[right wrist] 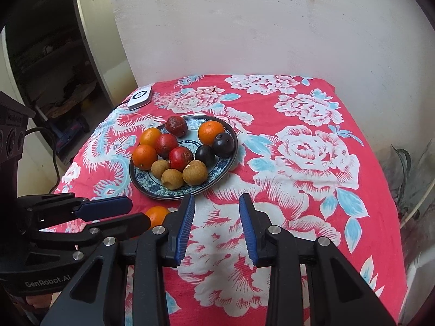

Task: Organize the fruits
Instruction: 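Move the left tool to the last orange and close on it, then carry the orange onto the plate and open the left tool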

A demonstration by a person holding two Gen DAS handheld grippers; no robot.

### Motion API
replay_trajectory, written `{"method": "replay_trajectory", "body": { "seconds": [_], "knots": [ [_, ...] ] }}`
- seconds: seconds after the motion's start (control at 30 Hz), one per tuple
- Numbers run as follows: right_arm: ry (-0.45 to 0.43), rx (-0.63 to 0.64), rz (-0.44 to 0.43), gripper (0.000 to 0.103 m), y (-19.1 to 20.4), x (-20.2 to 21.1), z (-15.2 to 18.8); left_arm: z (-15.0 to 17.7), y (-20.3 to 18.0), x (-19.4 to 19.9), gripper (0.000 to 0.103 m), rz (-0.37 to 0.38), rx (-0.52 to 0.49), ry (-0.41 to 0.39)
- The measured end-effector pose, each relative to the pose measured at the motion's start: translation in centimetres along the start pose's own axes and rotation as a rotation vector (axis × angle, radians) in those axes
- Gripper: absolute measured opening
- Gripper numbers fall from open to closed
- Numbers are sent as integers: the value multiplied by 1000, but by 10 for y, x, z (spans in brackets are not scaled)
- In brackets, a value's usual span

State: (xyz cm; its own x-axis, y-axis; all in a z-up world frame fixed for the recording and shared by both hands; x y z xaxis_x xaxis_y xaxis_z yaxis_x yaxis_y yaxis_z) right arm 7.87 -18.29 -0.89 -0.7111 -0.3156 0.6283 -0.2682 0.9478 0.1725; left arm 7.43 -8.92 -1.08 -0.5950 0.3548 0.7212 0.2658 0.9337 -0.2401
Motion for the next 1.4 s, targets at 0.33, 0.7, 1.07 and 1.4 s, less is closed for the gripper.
{"method": "replay_trajectory", "body": {
  "seconds": [0.33, 0.7, 1.07, 1.4],
  "knots": [
    [4, -5, 0, 35, -2, 0, 3, 3, -3, -8, 36, -16, -16, 21],
    [8, -21, 8, 35, -6, -2, 5, 4, -3, -15, 36, -21, -23, 24],
    [6, -19, 0, 35, -5, -1, 5, 3, -2, -12, 32, -17, -19, 8],
    [7, -17, -5, 35, -2, -2, 6, -9, 9, 1, 32, -58, -11, -51]
  ]
}}
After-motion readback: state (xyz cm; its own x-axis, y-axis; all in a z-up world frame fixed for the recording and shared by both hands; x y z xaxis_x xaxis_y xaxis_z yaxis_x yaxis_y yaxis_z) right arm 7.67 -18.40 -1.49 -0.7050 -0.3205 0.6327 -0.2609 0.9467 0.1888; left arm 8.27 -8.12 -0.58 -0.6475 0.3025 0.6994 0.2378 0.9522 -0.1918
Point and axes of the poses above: each gripper's, at about its wrist camera, not at the fingertips, and x roughly against the way its jaws point, y to its left, z to its underside, the point moved 6 cm from there along -x, roughly the way its jaws point, and after that the axes turned 6 degrees about -y, right-handed, at the moved point
